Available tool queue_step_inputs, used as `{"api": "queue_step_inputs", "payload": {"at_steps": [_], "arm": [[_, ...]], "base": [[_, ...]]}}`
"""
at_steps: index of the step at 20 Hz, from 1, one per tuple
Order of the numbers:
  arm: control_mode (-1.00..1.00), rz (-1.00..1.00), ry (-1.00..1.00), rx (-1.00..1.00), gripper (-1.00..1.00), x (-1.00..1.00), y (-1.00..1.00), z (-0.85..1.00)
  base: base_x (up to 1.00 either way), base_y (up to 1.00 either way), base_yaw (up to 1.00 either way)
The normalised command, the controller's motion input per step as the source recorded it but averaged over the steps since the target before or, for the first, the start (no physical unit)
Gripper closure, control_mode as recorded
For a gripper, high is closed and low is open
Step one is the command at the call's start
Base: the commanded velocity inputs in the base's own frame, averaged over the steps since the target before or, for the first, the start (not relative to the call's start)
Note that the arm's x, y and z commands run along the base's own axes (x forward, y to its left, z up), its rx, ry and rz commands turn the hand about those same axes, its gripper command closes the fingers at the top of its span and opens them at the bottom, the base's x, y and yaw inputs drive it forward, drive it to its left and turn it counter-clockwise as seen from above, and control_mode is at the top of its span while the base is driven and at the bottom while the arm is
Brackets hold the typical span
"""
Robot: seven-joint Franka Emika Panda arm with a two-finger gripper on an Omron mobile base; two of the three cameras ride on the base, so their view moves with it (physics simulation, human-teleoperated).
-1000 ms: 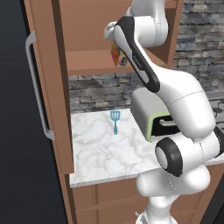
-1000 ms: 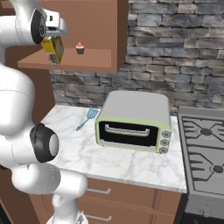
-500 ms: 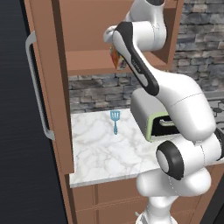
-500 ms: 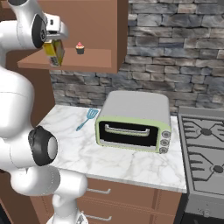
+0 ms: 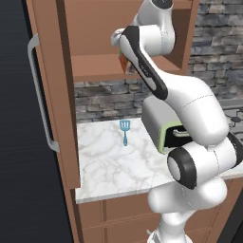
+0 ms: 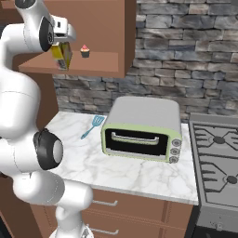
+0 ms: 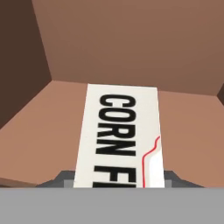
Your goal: Pick the cereal and canned food from the counter and place them in the cabinets closest to them.
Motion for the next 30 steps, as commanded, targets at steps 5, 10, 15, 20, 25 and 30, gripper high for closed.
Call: {"api": "queue_step_inputs", "payload": {"at_steps": [5,10,15,20,25,30], "arm": [[-1.0,-0.03,0.0,0.0,1.0,0.21,0.05,0.0],[-1.0,-0.03,0.0,0.0,1.0,0.25,0.11,0.0],[-1.0,-0.03,0.0,0.0,1.0,0.23,0.13,0.0],[-1.0,-0.02,0.0,0.0,1.0,0.25,0.11,0.0],[-1.0,-0.01,0.02,0.0,1.0,0.12,0.04,0.0],[-1.0,0.0,0.0,0.0,1.0,0.0,0.0,0.0]], "base": [[0.0,0.0,0.0],[0.0,0.0,0.0],[0.0,0.0,0.0],[0.0,0.0,0.0],[0.0,0.0,0.0],[0.0,0.0,0.0]]}}
